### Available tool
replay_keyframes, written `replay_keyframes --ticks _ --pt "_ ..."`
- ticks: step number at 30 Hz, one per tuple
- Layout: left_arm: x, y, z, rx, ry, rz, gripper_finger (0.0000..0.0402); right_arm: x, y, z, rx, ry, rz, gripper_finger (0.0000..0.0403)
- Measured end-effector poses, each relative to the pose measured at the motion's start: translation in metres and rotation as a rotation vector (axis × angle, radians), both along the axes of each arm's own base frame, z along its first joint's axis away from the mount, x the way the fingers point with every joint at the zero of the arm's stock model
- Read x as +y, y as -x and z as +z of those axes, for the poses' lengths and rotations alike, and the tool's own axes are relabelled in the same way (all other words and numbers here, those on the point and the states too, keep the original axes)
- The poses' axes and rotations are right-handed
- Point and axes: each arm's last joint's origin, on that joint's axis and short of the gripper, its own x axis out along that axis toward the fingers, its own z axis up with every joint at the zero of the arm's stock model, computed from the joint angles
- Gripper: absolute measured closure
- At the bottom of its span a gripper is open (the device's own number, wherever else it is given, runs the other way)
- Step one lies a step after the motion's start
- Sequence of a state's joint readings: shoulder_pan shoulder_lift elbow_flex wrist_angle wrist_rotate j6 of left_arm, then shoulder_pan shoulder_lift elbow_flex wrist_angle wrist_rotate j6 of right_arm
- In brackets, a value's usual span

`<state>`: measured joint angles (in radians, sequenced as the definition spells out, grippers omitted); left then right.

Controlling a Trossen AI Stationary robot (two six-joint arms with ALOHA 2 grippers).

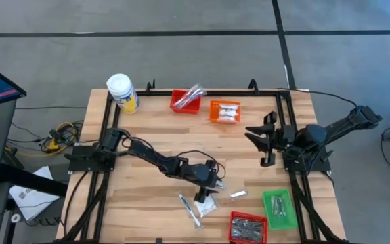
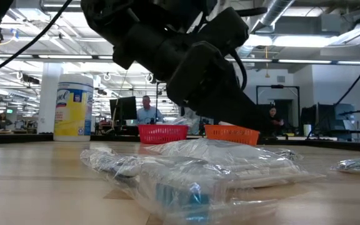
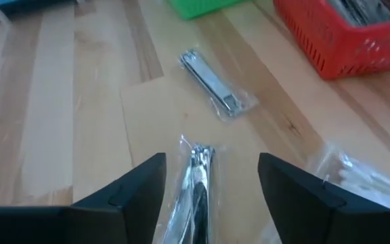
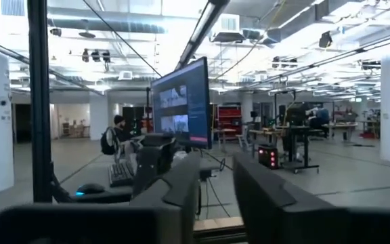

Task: Pick & Place Travel size toiletries
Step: Put the silver nail cutter into the green bin

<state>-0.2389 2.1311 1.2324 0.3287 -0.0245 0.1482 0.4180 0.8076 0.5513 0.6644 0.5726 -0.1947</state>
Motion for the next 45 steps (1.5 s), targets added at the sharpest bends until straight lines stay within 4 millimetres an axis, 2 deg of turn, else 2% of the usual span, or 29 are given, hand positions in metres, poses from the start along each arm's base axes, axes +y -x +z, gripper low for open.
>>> replay_keyframes --ticks 9,14,20,25,31,39,41,45 --pt "0.006 -0.007 -0.021 0.060 0.060 -0.039 0.0172 0.000 -0.007 0.002 0.007 0.001 -0.017 0.0192" --pt "0.003 -0.013 -0.023 0.057 0.077 -0.065 0.0174 -0.001 -0.007 0.002 0.007 0.001 -0.026 0.0151" --pt "0.015 -0.014 -0.027 0.090 0.110 -0.011 0.0180 -0.001 -0.007 0.002 0.005 0.000 -0.025 0.0148" --pt "0.029 -0.015 -0.029 0.127 0.134 0.041 0.0203 -0.001 -0.007 0.002 0.005 0.000 -0.025 0.0147" --pt "0.031 -0.015 -0.031 0.136 0.128 0.054 0.0258 -0.001 -0.007 0.002 0.005 -0.001 -0.026 0.0147" --pt "0.032 -0.015 -0.031 0.136 0.107 0.085 0.0380 -0.001 -0.007 0.001 0.008 -0.001 -0.025 0.0147" --pt "0.032 -0.014 -0.031 0.137 0.108 0.085 0.0387 -0.001 -0.007 0.001 0.010 -0.001 -0.025 0.0147" --pt "0.033 -0.014 -0.029 0.133 0.094 0.105 0.0376 -0.001 -0.007 0.001 0.011 0.000 -0.025 0.0147"
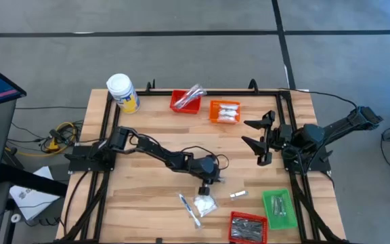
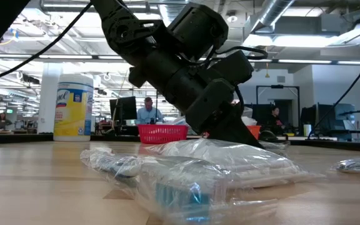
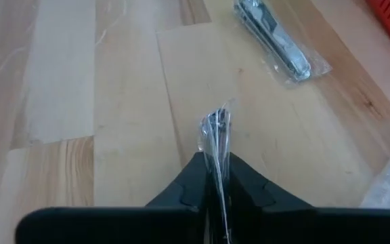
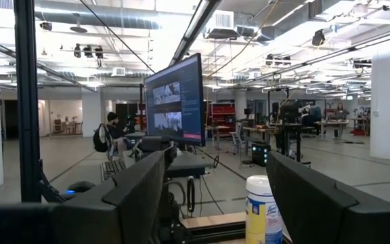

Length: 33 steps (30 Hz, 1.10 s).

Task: Pick & Place Travel size toiletries
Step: Put the silver nail cutter into the green bin

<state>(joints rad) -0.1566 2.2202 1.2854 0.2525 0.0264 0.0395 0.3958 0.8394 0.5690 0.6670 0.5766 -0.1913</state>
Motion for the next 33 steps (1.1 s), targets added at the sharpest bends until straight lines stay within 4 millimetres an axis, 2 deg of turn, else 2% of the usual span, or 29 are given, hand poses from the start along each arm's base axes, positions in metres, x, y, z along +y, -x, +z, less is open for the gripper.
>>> replay_keyframes --ticks 6,11,15,20,26,33 --pt "-0.003 0.008 0.014 0.047 -0.015 0.000 0.0392 0.000 0.000 0.000 0.000 0.001 0.000 0.0147" --pt "-0.010 0.017 0.047 0.004 -0.062 0.030 0.0389 0.000 0.000 0.000 0.001 0.003 -0.001 0.0147" --pt "-0.013 0.032 0.062 -0.029 -0.079 0.043 0.0392 0.000 0.000 0.000 0.001 0.003 -0.001 0.0147" --pt "-0.011 0.050 0.088 -0.159 -0.077 0.078 0.0392 -0.003 -0.001 0.000 0.001 0.003 -0.016 0.0147" --pt "-0.006 0.078 0.105 -0.332 -0.033 0.088 0.0393 -0.008 -0.004 -0.001 0.004 0.003 -0.047 0.0147" --pt "-0.003 0.100 0.124 -0.544 0.037 0.069 0.0393 -0.007 -0.018 -0.006 -0.007 0.045 -0.024 0.0147"
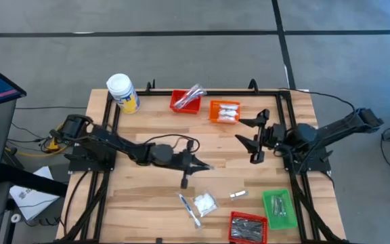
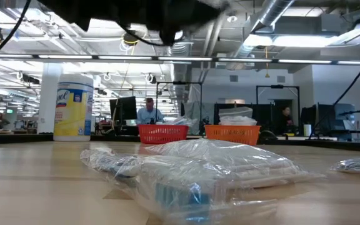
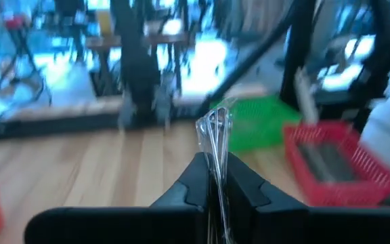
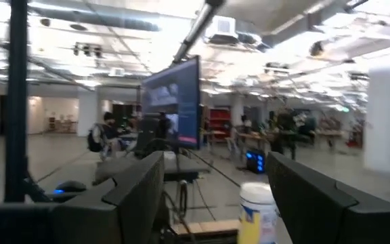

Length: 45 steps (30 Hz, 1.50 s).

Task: Pick & Place Travel size toiletries
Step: Put the silver nail cutter into the green bin

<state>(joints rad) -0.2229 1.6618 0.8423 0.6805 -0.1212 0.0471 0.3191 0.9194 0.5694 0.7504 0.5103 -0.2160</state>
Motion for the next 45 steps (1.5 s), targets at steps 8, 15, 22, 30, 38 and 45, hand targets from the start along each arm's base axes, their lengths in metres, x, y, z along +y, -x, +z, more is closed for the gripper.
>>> replay_keyframes --ticks 8,15,22,30,38,45 --pt "-0.012 0.027 0.067 -0.329 0.109 -0.099 0.0393 0.009 -0.018 -0.006 -0.065 0.104 0.053 0.0147" --pt "-0.024 0.048 0.093 -0.418 0.135 -0.120 0.0393 0.021 -0.036 -0.017 -0.136 0.166 0.168 0.0147" --pt "-0.038 0.047 0.089 -0.472 0.080 -0.220 0.0393 0.041 -0.068 -0.020 -0.103 0.311 0.215 0.0147" --pt "-0.041 0.047 0.087 -0.469 0.059 -0.233 0.0393 0.062 -0.114 -0.035 -0.028 0.317 0.243 0.0147" --pt "-0.053 0.053 0.087 -0.482 -0.039 -0.156 0.0393 0.068 -0.134 -0.038 0.031 0.257 0.249 0.0147" --pt "-0.059 0.056 0.086 -0.469 -0.121 -0.043 0.0393 0.065 -0.145 -0.037 0.148 0.257 0.253 0.0147"
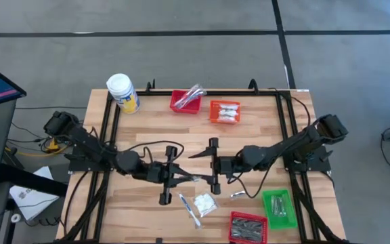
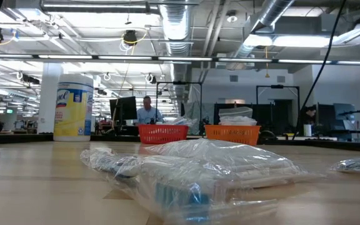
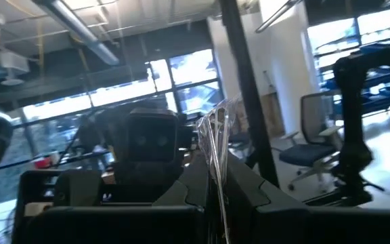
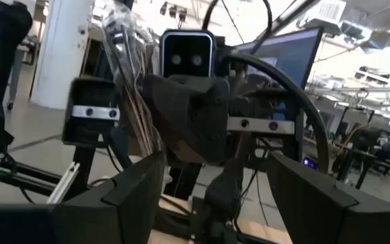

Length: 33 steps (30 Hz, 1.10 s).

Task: Pick & Place Travel size toiletries
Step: Put the silver nail cutter into the green bin

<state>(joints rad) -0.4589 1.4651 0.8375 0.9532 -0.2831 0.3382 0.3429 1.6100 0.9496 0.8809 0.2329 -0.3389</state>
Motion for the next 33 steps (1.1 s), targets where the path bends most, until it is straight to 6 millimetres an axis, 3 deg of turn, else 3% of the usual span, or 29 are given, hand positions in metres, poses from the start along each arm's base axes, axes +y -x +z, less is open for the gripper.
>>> replay_keyframes --ticks 10,15,18,24,33 --pt "0.003 -0.001 -0.001 0.018 0.000 0.055 0.0393 0.001 -0.001 0.000 0.034 0.011 -0.001 0.0148" --pt "0.002 0.006 0.006 0.023 0.001 0.086 0.0393 -0.001 0.007 0.006 0.102 0.005 0.007 0.0147" --pt "0.001 0.013 0.011 0.039 -0.001 0.109 0.0393 -0.003 0.016 0.020 0.091 -0.027 0.024 0.0147" --pt "0.003 0.018 0.014 0.072 -0.009 0.105 0.0393 0.005 0.031 0.033 0.081 -0.028 0.083 0.0147" --pt "0.009 0.015 0.013 0.090 -0.019 0.126 0.0394 0.008 0.032 0.035 0.066 -0.030 0.093 0.0147"
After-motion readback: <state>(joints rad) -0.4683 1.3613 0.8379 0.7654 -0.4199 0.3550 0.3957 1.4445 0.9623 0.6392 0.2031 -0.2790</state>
